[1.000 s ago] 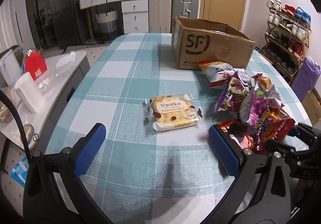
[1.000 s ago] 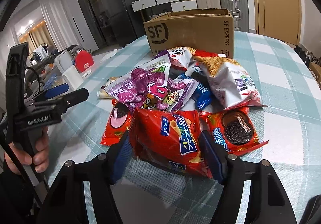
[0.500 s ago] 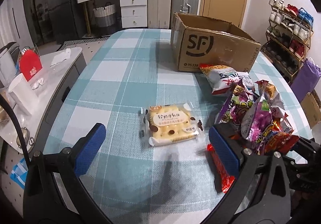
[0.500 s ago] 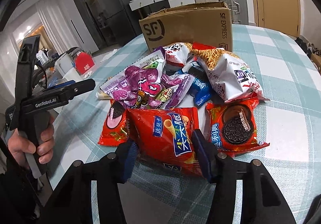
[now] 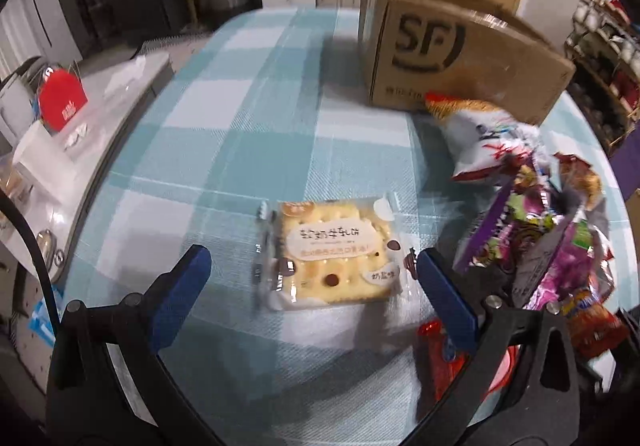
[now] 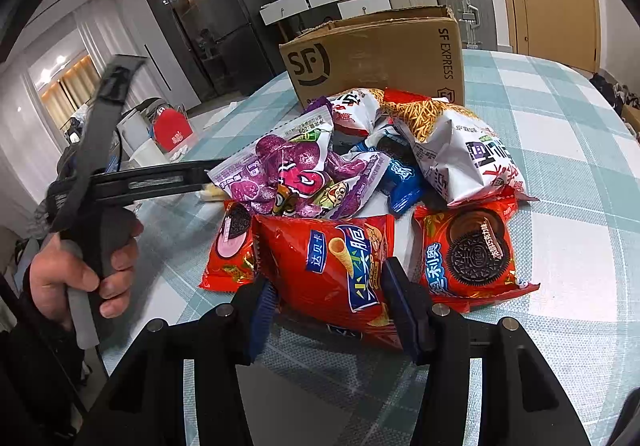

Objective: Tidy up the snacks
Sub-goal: 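Move left tool to the white cream cake pack while right tool reaches the red chip bag, then grasp the cream cake pack with left tool while right tool grasps and lifts the red chip bag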

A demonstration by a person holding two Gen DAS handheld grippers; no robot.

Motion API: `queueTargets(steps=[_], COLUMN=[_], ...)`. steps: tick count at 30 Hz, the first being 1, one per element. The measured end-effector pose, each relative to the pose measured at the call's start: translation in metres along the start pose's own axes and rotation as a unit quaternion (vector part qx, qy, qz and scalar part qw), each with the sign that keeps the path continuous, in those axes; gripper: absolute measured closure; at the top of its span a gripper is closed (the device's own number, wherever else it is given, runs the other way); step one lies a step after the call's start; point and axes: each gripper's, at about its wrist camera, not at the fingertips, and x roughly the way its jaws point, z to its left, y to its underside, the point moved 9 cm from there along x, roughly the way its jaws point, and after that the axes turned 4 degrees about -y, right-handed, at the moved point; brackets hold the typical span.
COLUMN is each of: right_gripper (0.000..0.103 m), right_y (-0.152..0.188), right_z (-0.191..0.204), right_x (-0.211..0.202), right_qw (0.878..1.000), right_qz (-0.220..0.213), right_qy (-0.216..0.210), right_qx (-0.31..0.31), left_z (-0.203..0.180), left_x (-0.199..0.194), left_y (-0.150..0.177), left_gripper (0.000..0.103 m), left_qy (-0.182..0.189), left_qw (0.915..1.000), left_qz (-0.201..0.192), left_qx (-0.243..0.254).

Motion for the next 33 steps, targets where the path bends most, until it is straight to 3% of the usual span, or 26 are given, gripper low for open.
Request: queueTargets(steps=[2,6,9,14,16,19,25,33], right_gripper=[0.050,0.050,0.050,0.050,0.050,0.050,0.050,0.052], right_y=[0.000,-0.001,-0.001,-0.002,-0.002,-0.002,-0.001,-0.003], right_z=[0.000,-0.001,-0.001,-0.002,-0.002,-0.002,0.000,0.001], right_x=[0.000,0.000,-0.001,-0.001,-0.001,-0.002,-0.002,-0.005], right_qw=[1.000,1.000,1.000,1.000,1.000,1.000,1.000,1.000], right_qz=[-0.001,-0.004,-0.006,-0.007,-0.008,-0.010,-0.012,-0.019], right_qy=[-0.001,-0.006,-0.010,-0.013,-0.012,-0.009,0.003,0.014], right_qx=[0.001,0.006,0.009,0.010,0.010,0.008,0.002,0.002], left_z=[-0.003,-0.005,-0.001,0.008,0.012,0.019,0.022,0.027], left_x=[0.010,0.030,0.033,0.029,0.024,0.021,0.019,0.003], left_y=[-0.002,-0.001,-0.005,-0.007,-0.005,-0.005,-0.003,0.007], left_gripper=[0.001,0.000,0.005,0.023,0.039,0.046,0.048,0.048], left_qy=[-0.013,-0.006,-0.002,0.017,0.029,0.051,0.083,0.095], left_qw=[0.9998,0.9990,0.9989,0.9995,0.9993,0.9985,0.9962,0.9951], left_qz=[0.011,0.035,0.029,0.009,0.001,-0.002,0.000,-0.008], left_qx=[-0.004,-0.026,-0.037,-0.026,-0.023,-0.020,-0.024,-0.026])
